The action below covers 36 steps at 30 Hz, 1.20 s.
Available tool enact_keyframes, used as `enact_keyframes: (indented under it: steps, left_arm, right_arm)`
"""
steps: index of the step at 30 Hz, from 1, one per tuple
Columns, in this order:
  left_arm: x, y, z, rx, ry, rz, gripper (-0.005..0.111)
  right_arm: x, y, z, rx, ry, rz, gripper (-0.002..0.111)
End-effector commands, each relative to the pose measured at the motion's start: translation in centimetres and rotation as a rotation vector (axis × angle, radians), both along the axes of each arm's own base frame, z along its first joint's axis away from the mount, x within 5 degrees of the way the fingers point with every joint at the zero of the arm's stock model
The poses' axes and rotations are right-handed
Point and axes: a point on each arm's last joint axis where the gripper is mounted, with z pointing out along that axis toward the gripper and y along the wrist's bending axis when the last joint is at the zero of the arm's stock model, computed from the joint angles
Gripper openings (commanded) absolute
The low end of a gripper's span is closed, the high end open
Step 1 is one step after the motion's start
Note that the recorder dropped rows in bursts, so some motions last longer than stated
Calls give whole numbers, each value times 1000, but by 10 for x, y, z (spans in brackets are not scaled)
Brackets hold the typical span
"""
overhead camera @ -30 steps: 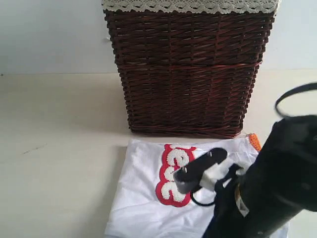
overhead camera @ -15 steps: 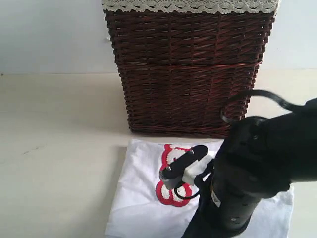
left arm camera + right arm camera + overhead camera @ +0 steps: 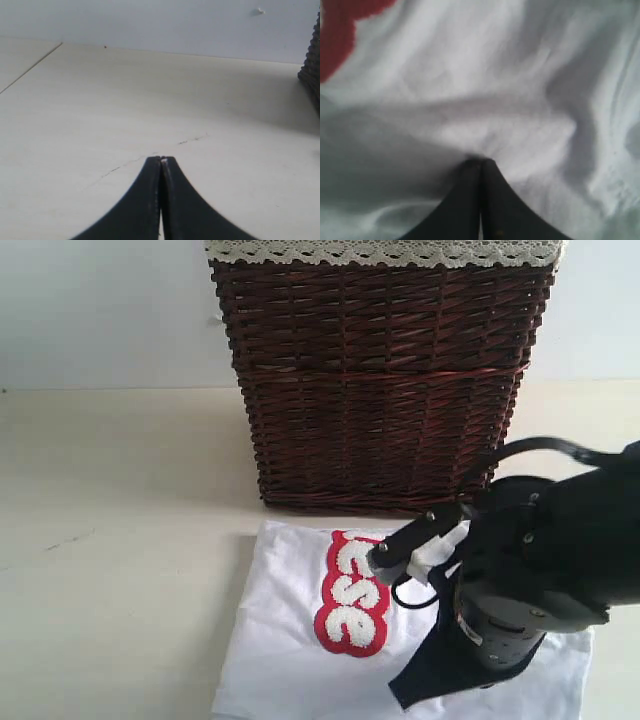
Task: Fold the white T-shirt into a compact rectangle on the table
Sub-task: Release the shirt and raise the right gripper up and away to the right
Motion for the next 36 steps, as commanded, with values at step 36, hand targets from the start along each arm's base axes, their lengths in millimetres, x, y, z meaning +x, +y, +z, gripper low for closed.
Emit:
enact_keyframes:
  steps: [36]
  left_arm:
    - [0,0,1,3,-12,0,0]
  right_arm:
    - [-3,0,60,209,-234,53,0]
